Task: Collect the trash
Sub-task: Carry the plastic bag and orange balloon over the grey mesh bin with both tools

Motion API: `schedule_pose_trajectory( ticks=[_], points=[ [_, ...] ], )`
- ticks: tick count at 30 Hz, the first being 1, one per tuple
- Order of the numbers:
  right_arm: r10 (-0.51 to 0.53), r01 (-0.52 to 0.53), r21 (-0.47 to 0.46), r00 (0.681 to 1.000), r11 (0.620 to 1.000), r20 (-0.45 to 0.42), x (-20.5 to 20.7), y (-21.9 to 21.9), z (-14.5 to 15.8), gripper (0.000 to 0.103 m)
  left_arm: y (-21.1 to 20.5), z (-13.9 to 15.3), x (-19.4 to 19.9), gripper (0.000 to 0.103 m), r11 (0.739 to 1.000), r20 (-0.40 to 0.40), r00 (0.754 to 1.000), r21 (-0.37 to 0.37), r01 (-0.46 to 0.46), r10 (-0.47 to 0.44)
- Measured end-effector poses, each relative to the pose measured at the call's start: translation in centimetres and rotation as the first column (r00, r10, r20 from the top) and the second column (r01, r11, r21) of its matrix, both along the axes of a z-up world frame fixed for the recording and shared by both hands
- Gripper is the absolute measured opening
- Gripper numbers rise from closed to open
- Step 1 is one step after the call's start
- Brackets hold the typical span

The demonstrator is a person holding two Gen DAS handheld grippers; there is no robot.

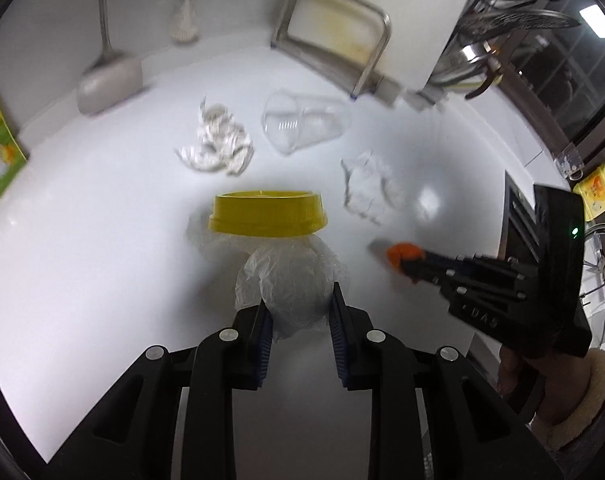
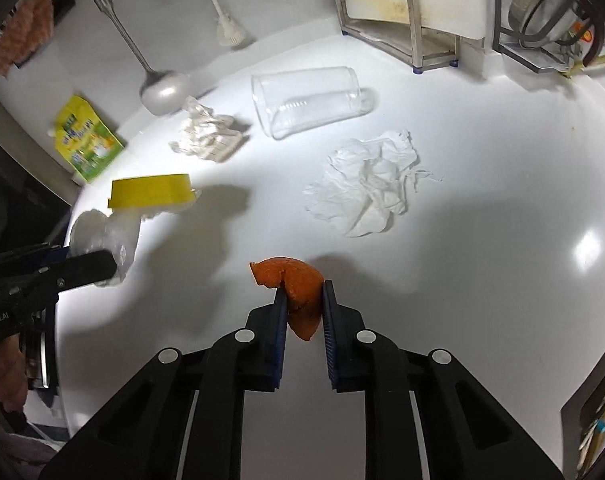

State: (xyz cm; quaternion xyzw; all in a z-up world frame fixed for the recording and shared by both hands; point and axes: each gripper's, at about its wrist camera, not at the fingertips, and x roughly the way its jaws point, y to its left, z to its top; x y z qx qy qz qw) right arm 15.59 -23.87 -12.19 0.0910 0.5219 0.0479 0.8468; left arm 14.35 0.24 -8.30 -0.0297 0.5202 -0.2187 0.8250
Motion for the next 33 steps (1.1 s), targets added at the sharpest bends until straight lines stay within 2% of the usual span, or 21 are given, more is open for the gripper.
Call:
schedule_pose_trajectory(
  ticks=[5, 7, 9, 12, 18, 33],
  points=[
    [0.029, -0.029, 0.001, 1.0, 1.0, 0.003, -1.9, 0.6, 0.5, 0.016, 0.4, 0.3, -1.2, 0.025, 0.999, -0.013, 0.999, 0.004, -0.034, 0.034],
    [0.044, -0.044, -0.005, 0.999, 0.999, 0.008, -2.7, 0.7, 0.8, 0.016, 0.0, 0.7, -2.3, 0.025, 0.999, 0.033, 0.999, 0.043, -0.026, 0.025],
    [0.05, -0.05, -0.008, 0.999, 0.999, 0.012, -3.5, 0.7, 1.1, 0.016, -0.7, 1.4, -3.4, 0.025, 0.994, 0.105, 0.994, 0.112, -0.011, -0.001],
    [0.055, -0.055, -0.003, 0.998, 0.999, 0.019, -4.7, 0.6, 1.5, 0.016, -0.4, 1.7, -3.8, 0.025, 0.996, 0.088, 0.996, 0.082, -0.04, 0.033],
    [0.064, -0.064, 0.002, 0.998, 0.998, 0.029, -6.5, 0.4, 2.1, 0.016, -0.2, 2.2, -5.4, 0.025, 0.993, 0.088, 0.994, 0.088, -0.074, 0.066],
    [0.08, -0.08, -0.018, 0.996, 0.997, 0.037, -13.0, 0.3, 3.5, 0.016, -1.8, 3.2, -11.0, 0.025, 0.997, 0.092, 0.994, 0.049, -0.061, 0.056]
  ],
)
